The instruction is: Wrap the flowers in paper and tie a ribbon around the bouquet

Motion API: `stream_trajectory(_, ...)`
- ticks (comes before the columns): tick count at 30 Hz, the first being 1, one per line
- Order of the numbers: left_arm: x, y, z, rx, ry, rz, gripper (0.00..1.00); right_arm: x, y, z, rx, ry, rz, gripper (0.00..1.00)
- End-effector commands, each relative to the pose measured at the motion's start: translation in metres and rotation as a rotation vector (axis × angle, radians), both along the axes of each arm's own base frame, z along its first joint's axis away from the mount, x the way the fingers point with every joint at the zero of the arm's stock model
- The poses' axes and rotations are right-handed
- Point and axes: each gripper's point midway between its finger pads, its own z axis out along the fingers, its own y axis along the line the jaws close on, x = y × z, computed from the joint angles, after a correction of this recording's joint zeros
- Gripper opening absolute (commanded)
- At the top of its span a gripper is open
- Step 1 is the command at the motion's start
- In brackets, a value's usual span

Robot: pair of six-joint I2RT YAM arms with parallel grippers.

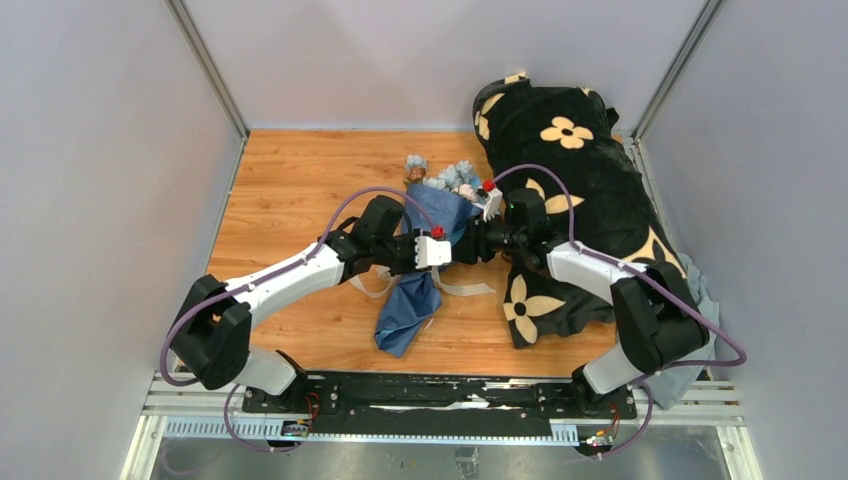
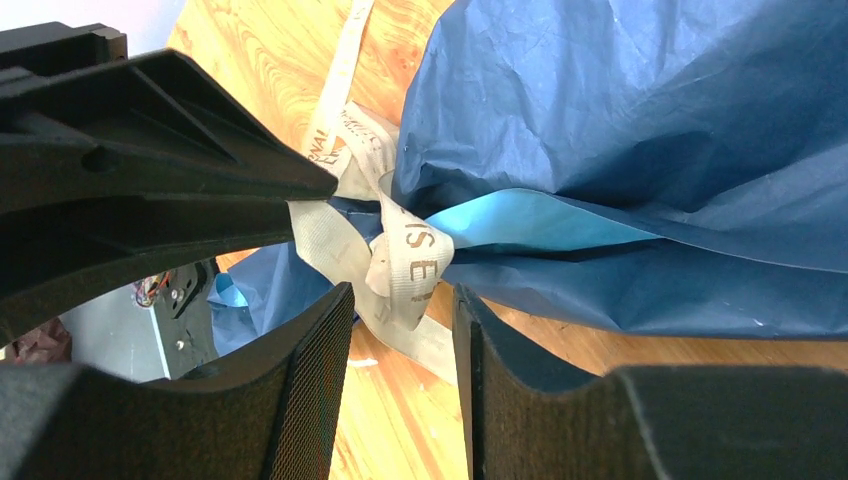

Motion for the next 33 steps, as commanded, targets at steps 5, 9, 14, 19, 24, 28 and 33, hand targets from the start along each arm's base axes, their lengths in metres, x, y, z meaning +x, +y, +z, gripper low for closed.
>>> stream_trajectory(5,-0.002,-0.014,0.002,-0.034,0.025,-0.010,0.15,0.003,0.006,-0.012,0.017,0.051,0.005,0.31)
stream_trajectory(9,-0.009,-0.019,-0.005,-0.041,0.049,0.007,0.05,0.008,0.008,-0.004,0.023,0.023,0.001,0.04)
stream_trajectory(14,0.019,-0.015,-0.009,-0.058,0.006,0.175,0.00,-0.014,0.017,0.010,0.055,-0.053,0.115,0.00)
stream_trajectory(19,0.007,-0.016,-0.018,-0.068,0.058,0.153,0.00,-0.030,0.020,0.017,0.104,-0.091,0.191,0.01)
stream_trajectory(24,0.004,-0.013,-0.030,-0.051,0.044,0.137,0.00,-0.032,0.027,0.021,0.142,-0.081,0.229,0.06)
stream_trajectory(28,0.004,-0.015,-0.029,-0.059,0.014,0.104,0.00,-0.027,0.025,0.018,0.110,-0.061,0.227,0.31)
stream_trajectory(33,-0.005,-0.012,-0.022,-0.060,0.005,0.062,0.00,0.001,-0.034,0.031,-0.050,-0.090,0.052,0.57)
